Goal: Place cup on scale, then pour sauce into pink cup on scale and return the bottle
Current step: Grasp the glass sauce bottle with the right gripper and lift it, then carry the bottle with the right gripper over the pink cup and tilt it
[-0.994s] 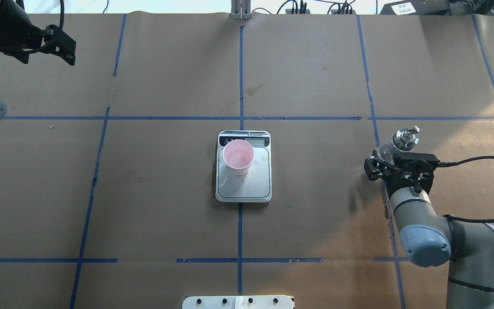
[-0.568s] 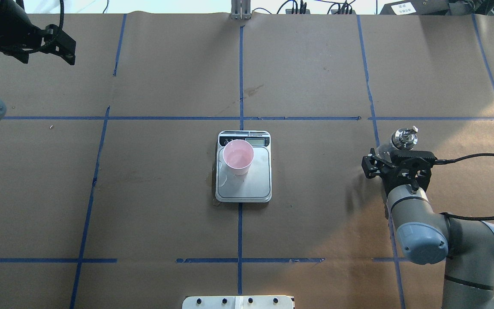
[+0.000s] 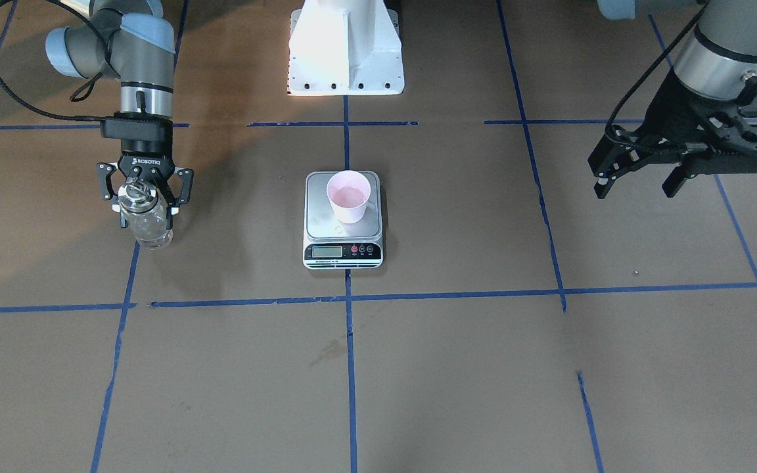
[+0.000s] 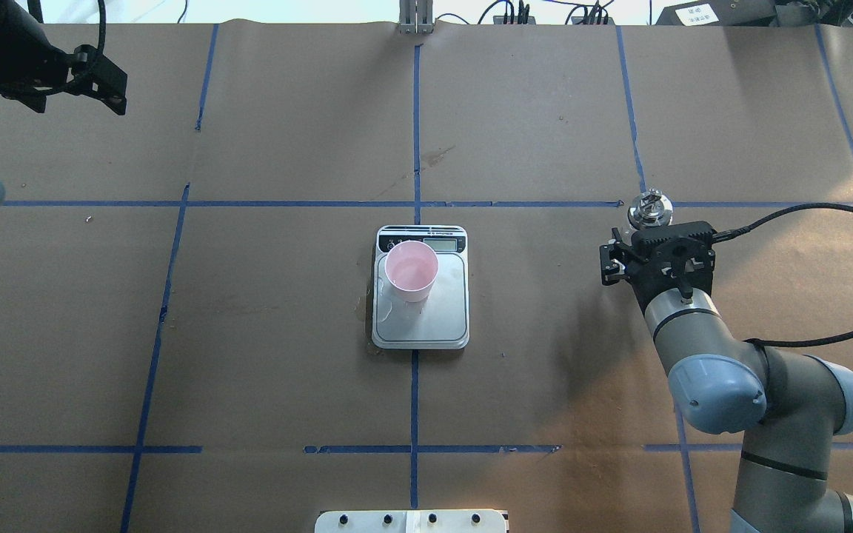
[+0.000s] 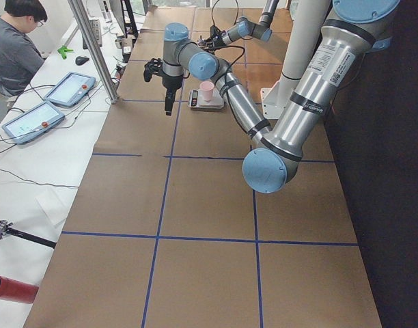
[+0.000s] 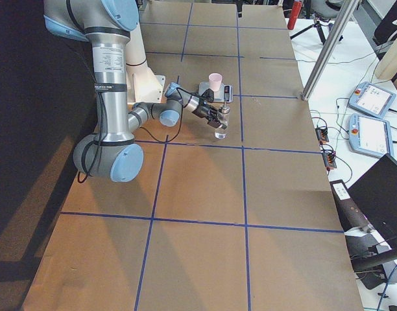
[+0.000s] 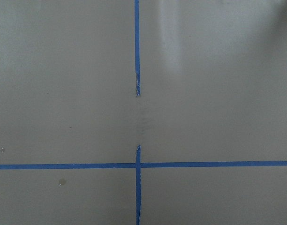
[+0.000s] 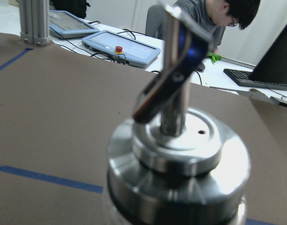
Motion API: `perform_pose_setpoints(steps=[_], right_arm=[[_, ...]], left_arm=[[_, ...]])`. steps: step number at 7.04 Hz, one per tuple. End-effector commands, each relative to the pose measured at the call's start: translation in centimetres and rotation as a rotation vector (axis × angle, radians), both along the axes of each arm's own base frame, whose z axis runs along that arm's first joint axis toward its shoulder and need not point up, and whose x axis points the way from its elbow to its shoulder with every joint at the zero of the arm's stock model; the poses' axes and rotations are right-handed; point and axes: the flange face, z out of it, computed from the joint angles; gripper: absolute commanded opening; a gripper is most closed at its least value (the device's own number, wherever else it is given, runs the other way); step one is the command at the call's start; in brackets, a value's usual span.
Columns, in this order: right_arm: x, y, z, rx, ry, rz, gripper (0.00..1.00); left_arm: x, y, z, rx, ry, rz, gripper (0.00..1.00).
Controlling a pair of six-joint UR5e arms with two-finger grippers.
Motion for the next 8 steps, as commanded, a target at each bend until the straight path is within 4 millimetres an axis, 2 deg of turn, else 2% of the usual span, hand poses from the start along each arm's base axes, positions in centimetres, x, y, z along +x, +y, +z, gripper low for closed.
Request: perform_pose_setpoints(steps=[1,2,4,5,6,7,8], right_arm=[[1.5,-0.4,-3.4,0.067,0.127,-0.095,0.0],[1.3,-0.6,-5.2,0.122,0.197,-0.139,0.0],[0.5,-0.9,-8.5,0.259,0.394,-0.173,0.0],[-1.3,-0.4,-10.2,0.271,0.469,-0.171,0.0],[-4.0,1.5,-11.8,0.292,0.58,-0.169,0.0],[-6.1,2.6,-13.6,0.316,0.725,-0.169,0.0],[-7.8,3.7,-14.1,0.328,0.792,-0.18,0.0]], left_arm=[[-0.6,0.8,2.7,0.017,-0.033,0.052,1.0],[-2.6,0.5,4.5,0.074,-0.071,0.111,1.0],[-10.5,0.0,10.8,0.209,-0.187,0.269,1.0],[-14.3,-0.4,16.3,0.264,-0.251,0.408,1.0],[-18.7,-1.3,21.1,0.245,-0.273,0.435,1.0],[-19.8,-0.2,24.6,0.23,-0.268,0.431,1.0],[-19.8,0.0,28.2,0.279,-0.262,0.423,1.0]])
